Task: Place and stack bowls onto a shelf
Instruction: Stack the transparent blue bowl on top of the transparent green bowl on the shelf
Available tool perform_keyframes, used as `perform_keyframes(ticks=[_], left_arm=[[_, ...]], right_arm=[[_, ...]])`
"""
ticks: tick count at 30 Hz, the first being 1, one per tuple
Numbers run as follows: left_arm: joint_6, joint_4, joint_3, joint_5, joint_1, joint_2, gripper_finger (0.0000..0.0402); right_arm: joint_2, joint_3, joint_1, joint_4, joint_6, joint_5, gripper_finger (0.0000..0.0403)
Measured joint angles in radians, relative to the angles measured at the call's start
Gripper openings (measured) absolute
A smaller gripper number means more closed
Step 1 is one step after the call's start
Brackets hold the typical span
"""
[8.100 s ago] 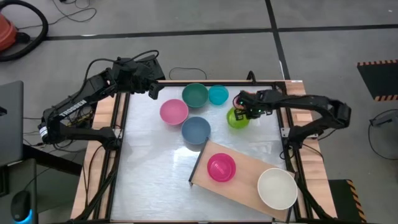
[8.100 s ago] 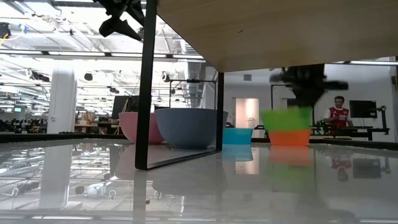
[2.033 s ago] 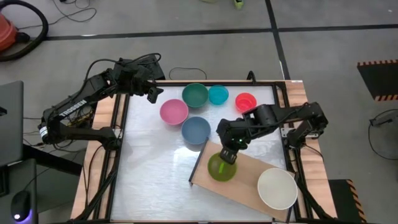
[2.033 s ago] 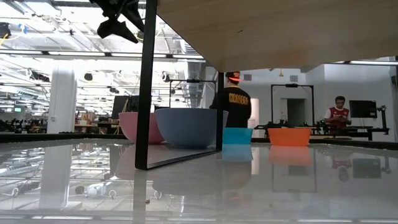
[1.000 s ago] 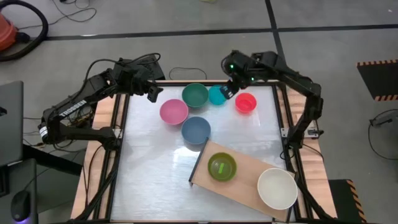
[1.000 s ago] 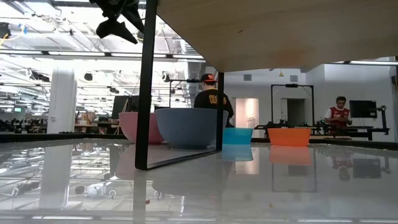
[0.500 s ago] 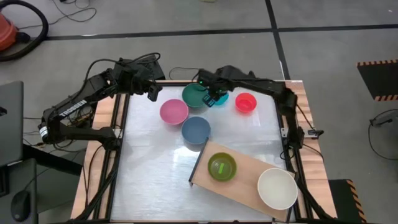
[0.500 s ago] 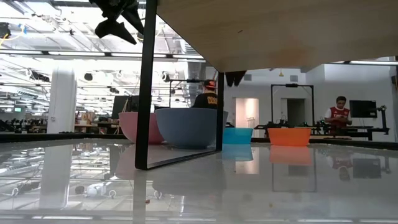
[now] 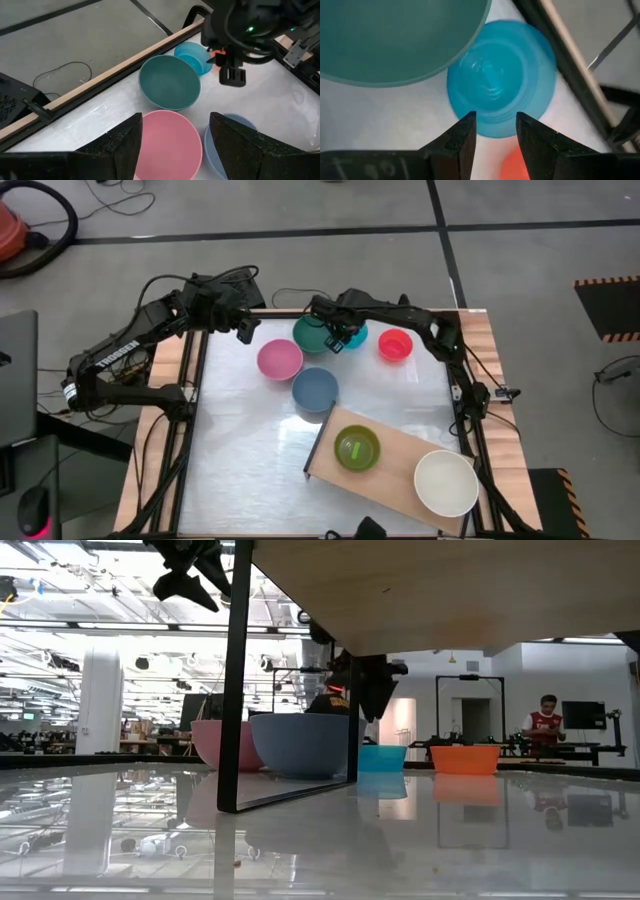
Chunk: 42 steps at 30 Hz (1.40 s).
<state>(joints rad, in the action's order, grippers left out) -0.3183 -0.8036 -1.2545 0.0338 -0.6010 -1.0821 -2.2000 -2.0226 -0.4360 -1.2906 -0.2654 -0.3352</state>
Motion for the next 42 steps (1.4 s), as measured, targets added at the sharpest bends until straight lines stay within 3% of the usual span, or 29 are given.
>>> perform_keyframes(ticks=[9, 22, 26, 31, 42], left_arm=[[0.000, -0.001, 0.000, 0.001, 0.000, 0.000, 0.0219], [-0.009, -0.001, 0.000, 0.005, 0.000, 0.000, 0.0219], [-0.024, 0.000, 0.000, 0.008, 0.000, 0.000, 0.0219], [-0.026, 0.000, 0.000, 0.008, 0.000, 0.000, 0.0219], [-0.026, 0.000, 0.000, 0.010, 0.000, 0.000, 0.0219]], right_arm=[[0.024, 0.141, -0.001, 0.140, 0.100, 0.091, 0.0166], [0.019, 0.241, -0.025, 0.232, 0.155, 0.105, 0.0163], [0.019, 0.269, -0.033, 0.235, 0.142, 0.125, 0.0124], [0.020, 0.291, -0.037, 0.227, 0.076, 0.123, 0.0023], [0.068, 0.239, -0.026, 0.171, 0.035, 0.125, 0.0023]])
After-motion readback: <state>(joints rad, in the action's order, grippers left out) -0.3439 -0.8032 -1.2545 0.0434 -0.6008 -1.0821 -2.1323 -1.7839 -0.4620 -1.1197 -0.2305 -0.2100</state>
